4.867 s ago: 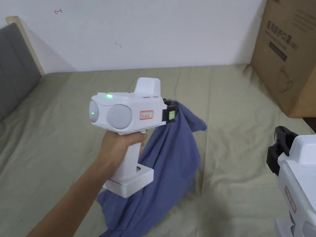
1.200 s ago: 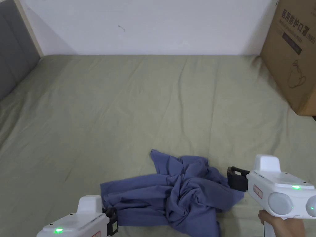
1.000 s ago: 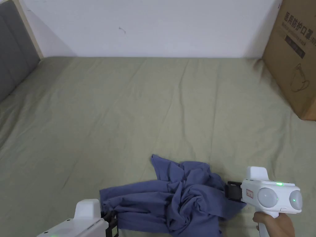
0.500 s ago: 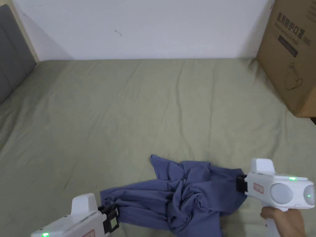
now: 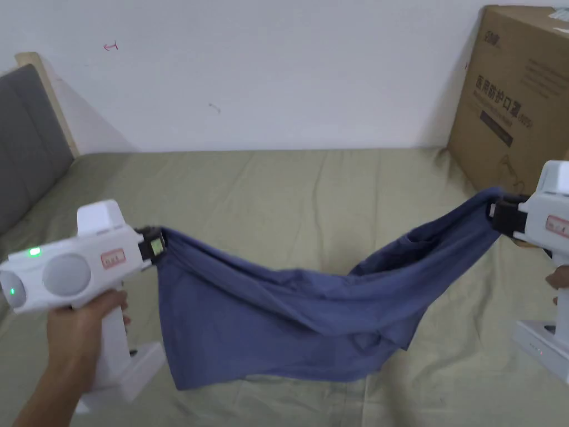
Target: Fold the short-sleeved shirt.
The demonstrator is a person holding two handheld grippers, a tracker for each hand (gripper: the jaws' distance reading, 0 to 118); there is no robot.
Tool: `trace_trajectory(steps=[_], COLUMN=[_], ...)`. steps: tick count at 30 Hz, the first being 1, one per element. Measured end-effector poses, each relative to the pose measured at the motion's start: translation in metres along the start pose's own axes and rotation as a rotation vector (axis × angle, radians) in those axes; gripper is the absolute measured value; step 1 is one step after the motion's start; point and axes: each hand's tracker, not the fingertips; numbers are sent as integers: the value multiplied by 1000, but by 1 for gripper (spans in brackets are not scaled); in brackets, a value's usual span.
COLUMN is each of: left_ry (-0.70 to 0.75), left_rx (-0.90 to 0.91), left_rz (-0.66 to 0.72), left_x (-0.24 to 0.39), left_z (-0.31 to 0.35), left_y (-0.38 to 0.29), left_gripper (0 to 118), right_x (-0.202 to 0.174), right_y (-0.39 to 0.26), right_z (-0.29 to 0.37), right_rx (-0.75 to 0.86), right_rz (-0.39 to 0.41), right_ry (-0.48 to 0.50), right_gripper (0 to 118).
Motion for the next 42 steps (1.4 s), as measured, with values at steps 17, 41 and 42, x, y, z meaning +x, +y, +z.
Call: trace_trajectory(steps=[17,41,42], left_ry=[173,288,286], left_rx=[167,-234,-246], left_rz=[-119,-120,-112], left_x=[15,-67,-71], left_z=[-76,-161,-152], left_y=[210,-23,-37], left_gripper=[7,7,7], right_x=[2,-14,-14], right_y=[136,-99,-111], right_z=[-64,-153,-145], right_rx=[187,-142,-157], right_rz=[14,-153,-160], right_ry=[-86,-152,-155], right_gripper=[4,4,4])
